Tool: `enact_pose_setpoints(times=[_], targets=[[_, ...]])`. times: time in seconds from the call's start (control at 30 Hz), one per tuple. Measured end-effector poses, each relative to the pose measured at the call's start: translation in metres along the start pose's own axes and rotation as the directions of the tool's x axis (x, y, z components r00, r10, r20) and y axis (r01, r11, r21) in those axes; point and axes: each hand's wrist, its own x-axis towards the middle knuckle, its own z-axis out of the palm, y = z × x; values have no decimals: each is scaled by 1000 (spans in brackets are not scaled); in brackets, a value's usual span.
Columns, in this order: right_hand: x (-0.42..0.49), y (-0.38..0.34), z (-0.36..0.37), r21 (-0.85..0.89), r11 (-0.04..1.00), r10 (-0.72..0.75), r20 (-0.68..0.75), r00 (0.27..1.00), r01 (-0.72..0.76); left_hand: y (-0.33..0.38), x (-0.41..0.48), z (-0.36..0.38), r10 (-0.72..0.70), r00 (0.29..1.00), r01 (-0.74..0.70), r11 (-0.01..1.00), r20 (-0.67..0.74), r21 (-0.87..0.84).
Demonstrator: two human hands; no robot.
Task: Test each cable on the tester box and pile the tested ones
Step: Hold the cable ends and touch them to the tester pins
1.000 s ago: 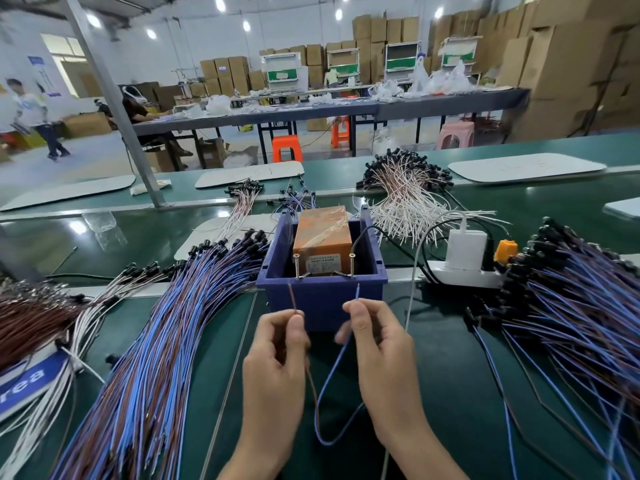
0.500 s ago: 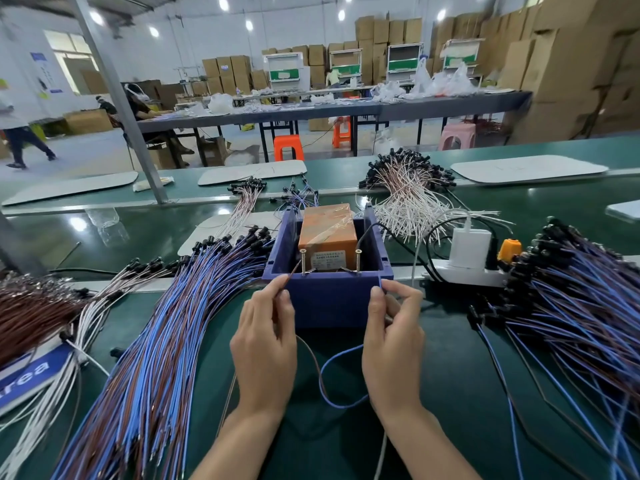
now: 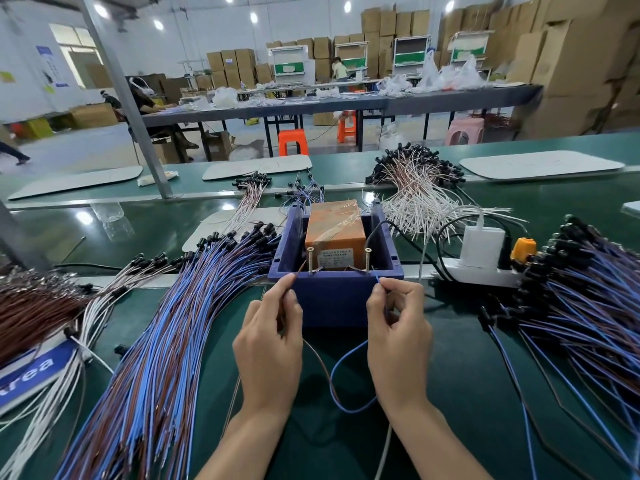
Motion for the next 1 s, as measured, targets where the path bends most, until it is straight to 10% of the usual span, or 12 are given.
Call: enact_pose_setpoints(times=[1.0], targets=[[-2, -3, -2, 28, 999, -20, 23, 1000, 19, 3, 1, -3, -60, 998, 60, 998, 31, 7]])
